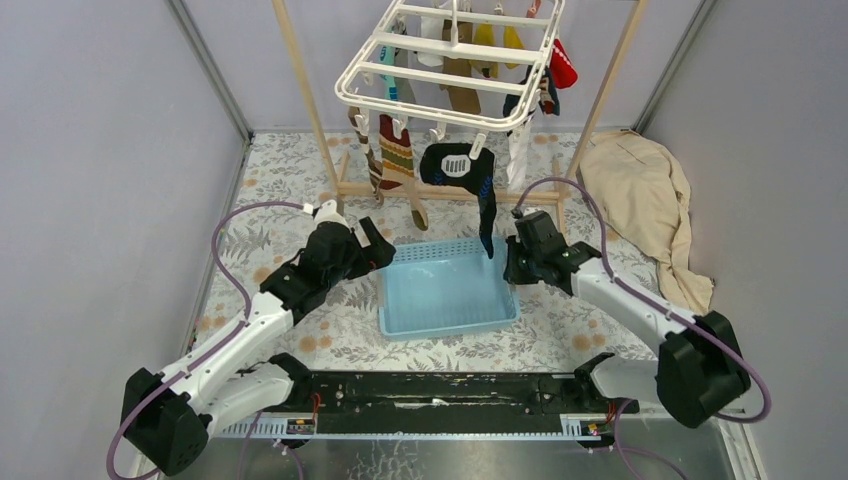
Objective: Remove the socks clipped to the hanger
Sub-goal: Adjust the clothesline at the center of the board.
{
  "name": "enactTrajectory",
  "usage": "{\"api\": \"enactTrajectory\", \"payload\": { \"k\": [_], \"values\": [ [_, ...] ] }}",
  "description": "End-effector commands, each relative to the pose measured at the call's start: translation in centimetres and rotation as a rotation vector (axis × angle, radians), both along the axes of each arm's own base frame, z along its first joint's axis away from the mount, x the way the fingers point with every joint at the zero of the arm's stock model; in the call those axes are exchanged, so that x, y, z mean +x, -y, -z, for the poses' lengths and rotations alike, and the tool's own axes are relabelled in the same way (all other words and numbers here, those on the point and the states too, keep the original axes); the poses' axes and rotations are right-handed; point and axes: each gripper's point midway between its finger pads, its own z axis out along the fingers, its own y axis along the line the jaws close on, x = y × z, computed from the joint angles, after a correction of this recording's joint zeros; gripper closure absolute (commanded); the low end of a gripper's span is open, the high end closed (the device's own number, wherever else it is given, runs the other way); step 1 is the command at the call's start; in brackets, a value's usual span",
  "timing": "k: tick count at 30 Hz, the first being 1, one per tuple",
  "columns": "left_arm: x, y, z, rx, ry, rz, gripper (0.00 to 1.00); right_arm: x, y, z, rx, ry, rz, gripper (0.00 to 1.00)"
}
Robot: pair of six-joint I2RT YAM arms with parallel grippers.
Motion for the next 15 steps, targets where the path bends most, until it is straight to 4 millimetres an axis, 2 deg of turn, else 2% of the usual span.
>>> {"api": "enactTrajectory", "payload": {
  "k": [1, 4, 8, 12, 13, 15],
  "values": [
    [0.4, 0.2, -2.1, 0.013, 0.044, 0.011, 0.01, -0.6, 0.6, -1.7, 0.060, 0.049, 0.097, 0.87],
    [0.4, 0.3, -3.0, 0.003, 0.064, 0.017, 0.01, -1.3, 1.0, -1.7, 0.050, 0.033, 0.095, 0.85],
    [0.3, 0.5, -3.9, -0.008, 0.082, 0.022, 0.01, -1.8, 1.0, -2.2, 0.064, 0.033, 0.099, 0.52],
    [-0.2, 1.3, -5.7, -0.046, 0.109, 0.067, 0.01, -1.8, 1.4, -3.6, 0.071, 0.073, 0.108, 0.21],
    [-0.3, 1.5, -6.2, -0.058, 0.120, 0.081, 0.01, -1.8, 1.6, -4.2, 0.071, 0.089, 0.111, 0.15],
    [-0.8, 1.9, -7.3, -0.079, 0.138, 0.106, 0.01, -1.7, 1.7, -5.5, 0.082, 0.125, 0.106, 0.12]
  ]
}}
